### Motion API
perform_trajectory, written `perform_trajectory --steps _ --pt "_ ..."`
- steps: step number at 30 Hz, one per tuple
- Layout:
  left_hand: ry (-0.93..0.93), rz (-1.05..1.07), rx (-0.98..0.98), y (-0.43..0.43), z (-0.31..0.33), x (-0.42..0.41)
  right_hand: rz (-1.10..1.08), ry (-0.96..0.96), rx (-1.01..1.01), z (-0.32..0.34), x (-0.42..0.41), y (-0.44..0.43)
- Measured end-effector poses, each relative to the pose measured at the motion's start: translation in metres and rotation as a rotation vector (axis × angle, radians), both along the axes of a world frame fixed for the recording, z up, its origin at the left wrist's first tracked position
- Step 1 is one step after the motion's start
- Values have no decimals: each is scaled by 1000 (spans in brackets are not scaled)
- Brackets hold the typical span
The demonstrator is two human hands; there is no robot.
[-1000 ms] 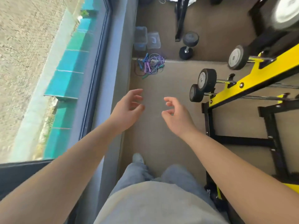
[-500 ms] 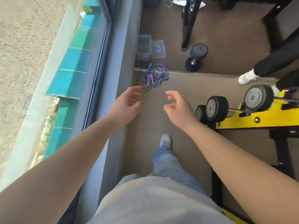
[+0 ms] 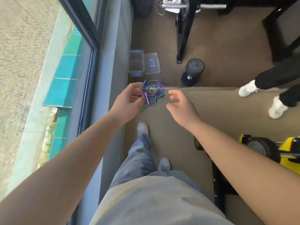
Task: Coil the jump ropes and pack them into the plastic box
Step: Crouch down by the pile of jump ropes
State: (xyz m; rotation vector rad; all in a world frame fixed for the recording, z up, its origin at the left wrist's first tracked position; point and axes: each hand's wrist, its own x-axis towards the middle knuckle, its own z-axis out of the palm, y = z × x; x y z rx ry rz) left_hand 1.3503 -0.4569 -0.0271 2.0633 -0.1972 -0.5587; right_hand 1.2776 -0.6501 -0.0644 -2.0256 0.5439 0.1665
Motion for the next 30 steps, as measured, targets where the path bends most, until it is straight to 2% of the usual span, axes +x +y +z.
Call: perform_trajectory --steps 8,13,22,30 --pt "43 -151 23 -68 -29 178 -174 31 -44 -10 137 -57" --pt "42 -308 50 -116 -27 250 -229 49 -58 -4 188 -95" --pt "55 -367 54 -216 -41 318 -321 59 -68 -16 248 -195" --pt "108 -228 62 -341 -63 348 -231 100 -51 -44 289 -332"
